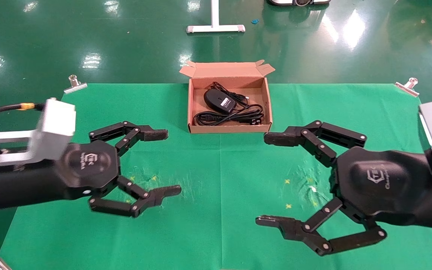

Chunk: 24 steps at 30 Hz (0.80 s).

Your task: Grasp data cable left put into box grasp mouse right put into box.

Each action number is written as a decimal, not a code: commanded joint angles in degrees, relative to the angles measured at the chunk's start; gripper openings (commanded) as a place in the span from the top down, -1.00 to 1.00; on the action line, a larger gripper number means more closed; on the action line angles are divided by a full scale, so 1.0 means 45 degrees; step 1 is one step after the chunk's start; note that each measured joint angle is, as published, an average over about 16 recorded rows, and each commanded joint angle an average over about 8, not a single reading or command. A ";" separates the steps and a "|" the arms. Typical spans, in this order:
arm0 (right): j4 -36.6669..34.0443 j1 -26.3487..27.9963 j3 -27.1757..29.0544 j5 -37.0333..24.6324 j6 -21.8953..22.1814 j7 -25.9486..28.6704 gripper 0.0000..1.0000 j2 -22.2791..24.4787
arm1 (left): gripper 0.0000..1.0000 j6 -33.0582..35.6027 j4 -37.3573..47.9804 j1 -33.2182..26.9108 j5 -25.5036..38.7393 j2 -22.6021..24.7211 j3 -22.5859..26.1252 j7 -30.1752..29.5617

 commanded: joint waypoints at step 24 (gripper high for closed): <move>-0.0002 -0.0005 -0.0008 0.0016 -0.0002 -0.0006 -1.00 0.0009 | -1.00 0.1603 -0.0206 0.1187 -0.2675 -0.0435 -0.1382 0.0753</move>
